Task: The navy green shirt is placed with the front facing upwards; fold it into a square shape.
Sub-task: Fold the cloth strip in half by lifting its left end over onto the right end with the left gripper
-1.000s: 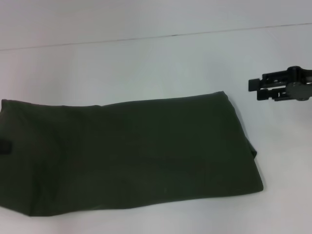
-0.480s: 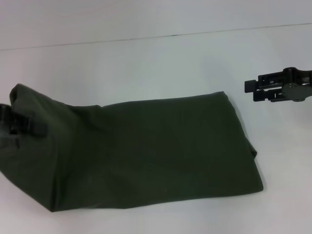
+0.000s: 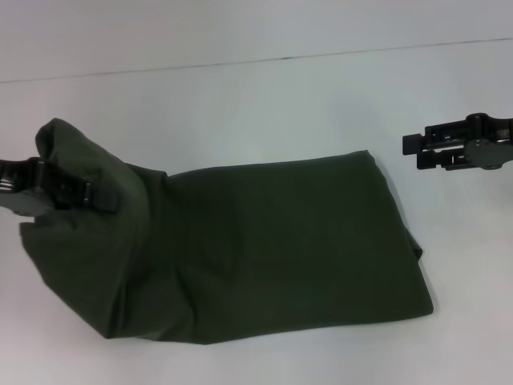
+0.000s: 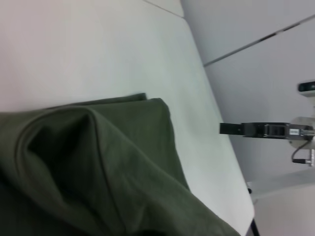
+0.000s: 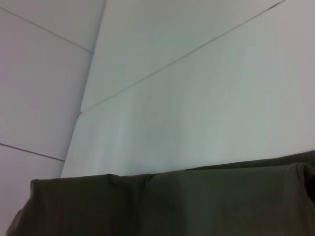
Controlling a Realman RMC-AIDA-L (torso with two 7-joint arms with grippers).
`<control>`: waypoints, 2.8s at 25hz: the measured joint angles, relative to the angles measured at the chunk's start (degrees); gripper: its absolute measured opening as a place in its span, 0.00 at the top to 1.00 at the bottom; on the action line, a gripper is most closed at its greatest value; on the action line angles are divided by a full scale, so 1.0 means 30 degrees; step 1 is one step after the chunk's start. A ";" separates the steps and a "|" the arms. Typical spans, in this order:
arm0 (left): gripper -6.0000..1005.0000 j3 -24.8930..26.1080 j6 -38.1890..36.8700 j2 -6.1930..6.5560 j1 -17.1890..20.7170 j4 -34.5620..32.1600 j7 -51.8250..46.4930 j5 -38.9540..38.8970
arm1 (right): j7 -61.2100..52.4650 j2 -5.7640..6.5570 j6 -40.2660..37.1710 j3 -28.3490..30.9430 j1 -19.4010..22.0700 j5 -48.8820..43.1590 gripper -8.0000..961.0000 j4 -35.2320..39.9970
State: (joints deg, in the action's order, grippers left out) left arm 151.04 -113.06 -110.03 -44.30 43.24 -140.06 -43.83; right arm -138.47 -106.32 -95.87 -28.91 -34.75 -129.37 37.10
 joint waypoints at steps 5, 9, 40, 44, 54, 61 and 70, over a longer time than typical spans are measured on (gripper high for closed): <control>0.93 -0.0278 -0.0084 -0.0361 -0.0044 -0.0446 0.0207 -0.1044 | 0.0009 -0.0029 0.0082 -0.0206 -0.0099 -0.0001 0.34 -0.0007; 0.93 -0.0698 -0.0046 -0.0678 -0.0075 -0.0906 0.0223 -0.2107 | 0.0015 -0.0056 0.0159 -0.0248 -0.0130 -0.0008 0.34 -0.0025; 0.93 -0.2015 0.3995 -0.4469 -0.2907 -0.4443 0.0623 -0.3880 | 0.0274 -0.0059 0.0496 -0.0226 0.0062 -0.0031 0.34 -0.0244; 0.93 -0.2084 0.5186 -0.4632 -0.3002 -0.5029 0.0660 -0.4005 | 0.0278 -0.0066 0.0489 -0.0232 0.0069 -0.0029 0.34 -0.0251; 0.93 -0.2885 0.7285 -0.4680 -0.3817 -0.6853 0.1168 -0.5223 | 0.0305 -0.0098 0.0494 -0.0238 0.0107 -0.0029 0.34 -0.0267; 0.93 -0.3418 0.8153 -0.4793 -0.4416 -0.7686 0.1366 -0.5689 | 0.0369 -0.0118 0.0512 -0.0238 0.0098 -0.0029 0.35 -0.0267; 0.93 -0.3948 0.8910 -0.4838 -0.4649 -0.8459 0.1235 -0.6439 | 0.0546 -0.0125 0.0635 -0.0222 0.0065 -0.0024 0.35 -0.0295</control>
State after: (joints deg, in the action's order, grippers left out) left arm 139.20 -86.33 -124.55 -58.25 17.86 -136.35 -63.15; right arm -136.83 -106.70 -93.97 -29.57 -34.55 -129.44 36.21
